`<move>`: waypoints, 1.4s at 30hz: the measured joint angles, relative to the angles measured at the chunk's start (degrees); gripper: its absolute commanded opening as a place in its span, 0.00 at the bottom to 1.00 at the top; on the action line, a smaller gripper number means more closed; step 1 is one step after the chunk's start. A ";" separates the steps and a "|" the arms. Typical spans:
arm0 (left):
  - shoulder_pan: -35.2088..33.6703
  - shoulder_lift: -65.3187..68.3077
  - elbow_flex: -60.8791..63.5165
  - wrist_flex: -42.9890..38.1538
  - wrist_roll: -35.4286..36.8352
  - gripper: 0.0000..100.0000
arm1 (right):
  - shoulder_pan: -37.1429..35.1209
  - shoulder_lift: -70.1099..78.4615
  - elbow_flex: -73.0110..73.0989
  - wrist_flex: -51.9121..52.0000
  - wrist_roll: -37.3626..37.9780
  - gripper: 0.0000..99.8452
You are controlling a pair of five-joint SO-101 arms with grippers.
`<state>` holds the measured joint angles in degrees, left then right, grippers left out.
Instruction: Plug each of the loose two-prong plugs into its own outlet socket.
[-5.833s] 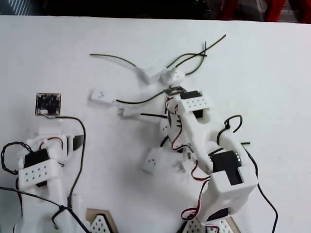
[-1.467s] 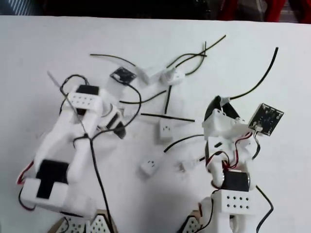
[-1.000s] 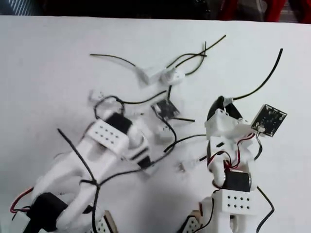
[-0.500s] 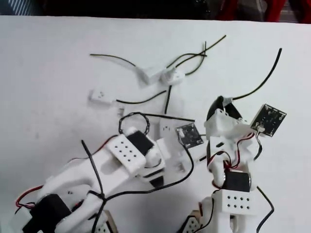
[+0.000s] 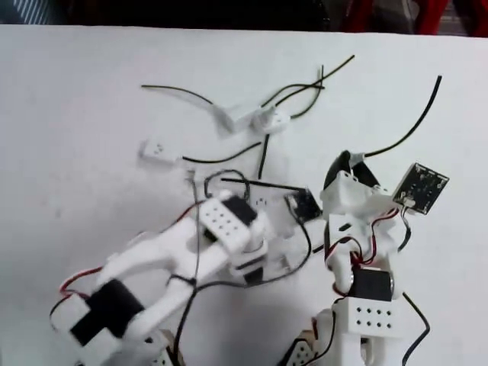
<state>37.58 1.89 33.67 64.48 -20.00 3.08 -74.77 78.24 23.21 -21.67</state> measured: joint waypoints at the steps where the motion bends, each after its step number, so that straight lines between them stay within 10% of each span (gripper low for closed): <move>1: -1.67 1.14 -1.49 0.18 -0.18 0.26 | 0.00 0.00 0.00 0.00 0.00 0.02; 20: -27.52 5.54 -12.48 4.84 -12.31 0.26 | 0.00 0.00 0.00 0.00 0.00 0.02; 31: -22.59 5.54 -23.74 16.44 -27.78 0.26 | 0.00 0.00 0.00 0.00 0.00 0.02; 42: -15.12 5.98 -18.73 6.68 -39.12 0.31 | 0.00 0.00 0.00 0.00 0.00 0.02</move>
<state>22.46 7.87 14.95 71.16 -59.12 3.08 -74.77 78.24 23.21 -21.67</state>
